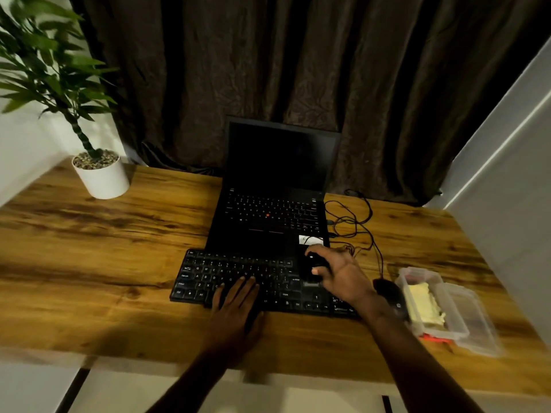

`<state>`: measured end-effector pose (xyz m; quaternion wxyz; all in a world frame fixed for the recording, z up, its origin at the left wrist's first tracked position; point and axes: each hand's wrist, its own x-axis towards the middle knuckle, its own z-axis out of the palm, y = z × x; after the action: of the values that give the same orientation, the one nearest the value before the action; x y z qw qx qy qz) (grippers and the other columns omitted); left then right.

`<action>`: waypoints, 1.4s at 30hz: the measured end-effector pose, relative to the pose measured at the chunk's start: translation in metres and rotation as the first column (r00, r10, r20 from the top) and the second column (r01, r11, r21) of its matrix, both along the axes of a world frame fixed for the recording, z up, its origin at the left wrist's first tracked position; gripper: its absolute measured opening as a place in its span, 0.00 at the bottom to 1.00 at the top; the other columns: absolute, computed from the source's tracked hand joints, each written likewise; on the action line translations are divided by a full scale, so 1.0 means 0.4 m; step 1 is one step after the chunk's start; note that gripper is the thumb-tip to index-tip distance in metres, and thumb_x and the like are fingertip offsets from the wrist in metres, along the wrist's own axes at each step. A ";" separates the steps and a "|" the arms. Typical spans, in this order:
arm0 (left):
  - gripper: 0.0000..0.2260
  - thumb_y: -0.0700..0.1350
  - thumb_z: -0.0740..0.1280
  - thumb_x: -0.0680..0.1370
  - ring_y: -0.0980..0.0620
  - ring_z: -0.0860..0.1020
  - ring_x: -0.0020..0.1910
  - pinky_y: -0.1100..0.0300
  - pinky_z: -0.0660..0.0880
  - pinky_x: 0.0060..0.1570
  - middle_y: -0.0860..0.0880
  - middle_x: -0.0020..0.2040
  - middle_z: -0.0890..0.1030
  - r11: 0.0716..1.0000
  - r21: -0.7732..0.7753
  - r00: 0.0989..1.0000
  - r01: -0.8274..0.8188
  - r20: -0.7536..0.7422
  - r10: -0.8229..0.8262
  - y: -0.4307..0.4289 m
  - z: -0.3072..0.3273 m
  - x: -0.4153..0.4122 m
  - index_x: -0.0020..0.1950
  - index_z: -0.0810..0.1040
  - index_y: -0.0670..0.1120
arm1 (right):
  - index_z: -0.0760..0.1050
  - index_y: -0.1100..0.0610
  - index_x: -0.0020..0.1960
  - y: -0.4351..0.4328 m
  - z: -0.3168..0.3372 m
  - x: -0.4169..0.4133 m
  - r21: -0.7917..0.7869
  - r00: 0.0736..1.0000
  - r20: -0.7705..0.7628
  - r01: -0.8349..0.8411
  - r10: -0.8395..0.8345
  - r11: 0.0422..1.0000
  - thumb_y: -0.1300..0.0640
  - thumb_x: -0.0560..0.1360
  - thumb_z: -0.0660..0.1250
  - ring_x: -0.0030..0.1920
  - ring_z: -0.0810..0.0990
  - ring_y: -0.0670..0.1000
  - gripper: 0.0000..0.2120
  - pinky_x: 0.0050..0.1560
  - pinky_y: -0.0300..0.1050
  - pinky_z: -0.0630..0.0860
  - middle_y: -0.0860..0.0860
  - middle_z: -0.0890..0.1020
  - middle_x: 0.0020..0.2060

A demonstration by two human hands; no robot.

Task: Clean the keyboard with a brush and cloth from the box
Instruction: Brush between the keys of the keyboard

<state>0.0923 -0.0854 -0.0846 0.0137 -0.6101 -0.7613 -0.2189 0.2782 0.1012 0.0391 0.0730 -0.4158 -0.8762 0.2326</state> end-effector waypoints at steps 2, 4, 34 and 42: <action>0.27 0.61 0.48 0.82 0.48 0.67 0.73 0.42 0.57 0.71 0.47 0.72 0.73 1.000 0.003 1.000 0.003 0.002 -0.003 0.001 0.000 0.000 0.71 0.71 0.47 | 0.69 0.33 0.65 -0.007 -0.002 -0.008 -0.025 0.998 -0.054 -0.036 0.034 0.999 0.56 0.79 0.67 0.57 0.75 0.53 0.23 0.55 0.57 0.80 0.53 0.74 0.58; 0.27 0.61 0.48 0.82 0.48 0.65 0.74 0.42 0.56 0.72 0.48 0.73 0.72 1.000 -0.014 1.000 -0.002 0.000 0.002 0.001 0.001 -0.002 0.72 0.71 0.47 | 0.69 0.31 0.63 0.004 0.003 0.011 -0.039 0.997 -0.068 -0.025 0.022 0.999 0.57 0.78 0.67 0.54 0.78 0.54 0.24 0.49 0.57 0.83 0.53 0.76 0.56; 0.26 0.61 0.51 0.82 0.50 0.64 0.75 0.41 0.54 0.73 0.49 0.74 0.70 0.999 -0.048 0.999 -0.019 -0.037 0.017 0.004 -0.014 -0.010 0.73 0.71 0.48 | 0.68 0.29 0.63 -0.072 -0.021 0.052 -0.106 0.992 -0.125 0.013 -0.026 0.994 0.41 0.74 0.62 0.56 0.78 0.55 0.19 0.51 0.58 0.82 0.48 0.79 0.54; 0.27 0.62 0.49 0.82 0.49 0.66 0.74 0.41 0.56 0.71 0.49 0.74 0.71 1.000 -0.020 0.999 -0.016 -0.029 0.015 0.003 -0.016 -0.011 0.73 0.71 0.48 | 0.66 0.30 0.64 -0.048 -0.031 0.119 0.007 0.994 -0.068 0.087 -0.086 0.996 0.53 0.79 0.68 0.58 0.75 0.54 0.22 0.56 0.57 0.80 0.50 0.76 0.56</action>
<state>0.0879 -0.0841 -0.0912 0.0202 -0.6075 -0.7679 -0.2020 0.3259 0.0819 0.0266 0.1148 -0.4449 -0.8554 0.2390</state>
